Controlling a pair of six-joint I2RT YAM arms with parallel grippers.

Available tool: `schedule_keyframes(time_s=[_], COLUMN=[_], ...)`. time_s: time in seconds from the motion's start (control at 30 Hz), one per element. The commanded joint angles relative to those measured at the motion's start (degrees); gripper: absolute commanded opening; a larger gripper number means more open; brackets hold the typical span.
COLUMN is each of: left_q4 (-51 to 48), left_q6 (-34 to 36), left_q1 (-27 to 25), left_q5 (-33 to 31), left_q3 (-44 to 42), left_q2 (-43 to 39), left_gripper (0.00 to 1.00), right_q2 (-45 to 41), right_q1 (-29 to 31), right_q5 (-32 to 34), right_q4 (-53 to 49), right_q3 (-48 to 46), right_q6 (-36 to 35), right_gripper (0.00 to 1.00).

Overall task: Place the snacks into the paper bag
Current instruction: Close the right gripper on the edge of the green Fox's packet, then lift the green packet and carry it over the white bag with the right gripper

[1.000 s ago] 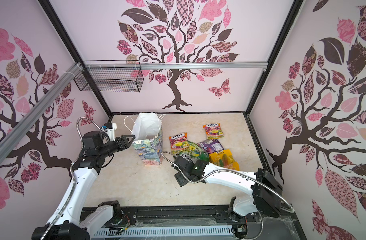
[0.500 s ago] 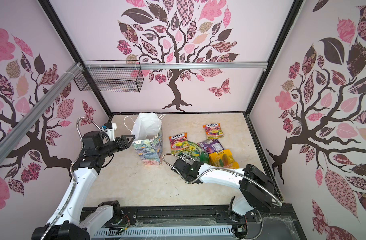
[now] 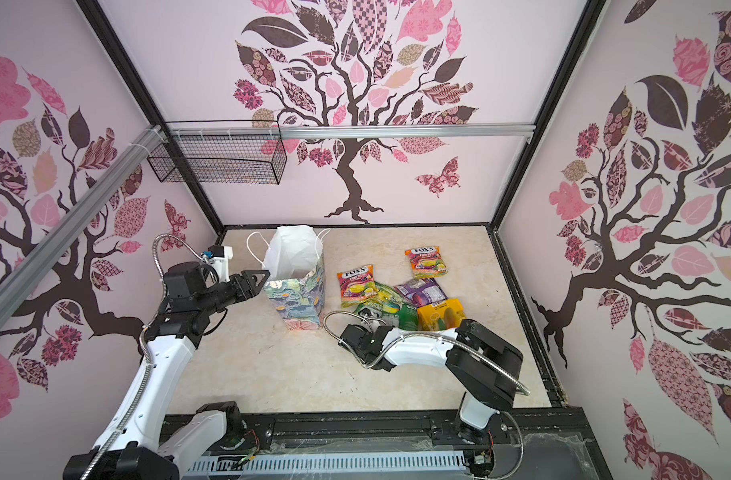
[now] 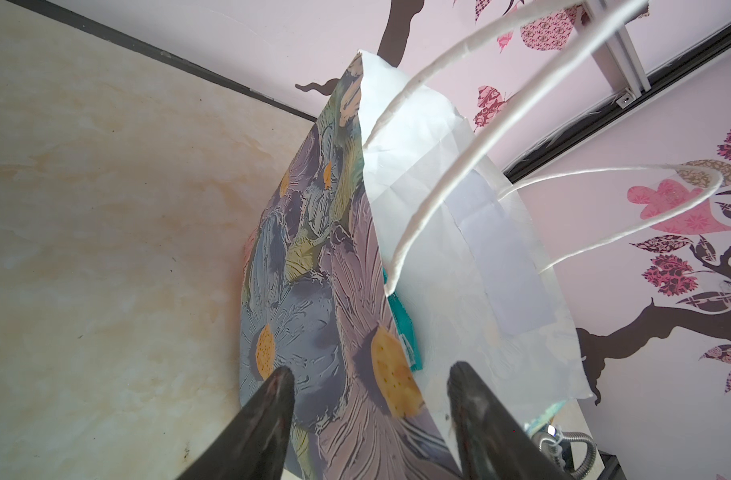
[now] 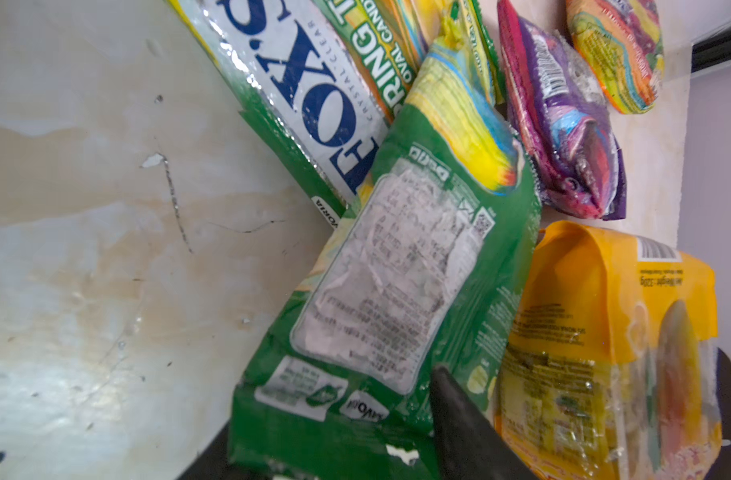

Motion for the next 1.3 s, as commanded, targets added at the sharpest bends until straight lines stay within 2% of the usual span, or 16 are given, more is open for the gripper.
schedule_keyframes(time_s=[0.0,0.27,0.53,0.7,0.97,1.27], left_q4=[-0.43,-0.14,-0.33,-0.35,-1.55,-1.49], left_q6=[0.65,0.6,0.69,1.0,2.23,3.84], left_q1=[0.13,-0.03,-0.07,-0.27,-0.28,-0.2], left_q5=[0.07,0.09,-0.02,-0.5,-2.36,-5.44], left_q3=[0.47,0.47,0.55,0.73,5.15,12.2], left_q2=[-0.61,-0.53,-0.5,-0.66,0.58,4.24], left_gripper=[0.62,0.62,0.62,0.62,0.65,0.69], right_q2=[0.71,-0.29,-5.68,-10.44,-21.63,-31.53], right_q1=[0.22,0.25,-0.03,-0.75,-4.61,-8.22], right_q5=[1.8,0.58,-3.86,-5.76,-17.09,-23.4], right_q4=[0.72,0.9,2.14,2.3,7.72,10.63], right_q3=[0.55,0.15,-0.19,-0.66,-4.08,-4.35], right_q6=[1.17,1.15,0.3,0.36,-0.45,-0.34], right_gripper=[0.5,0.19,0.0,0.0,0.0,0.0])
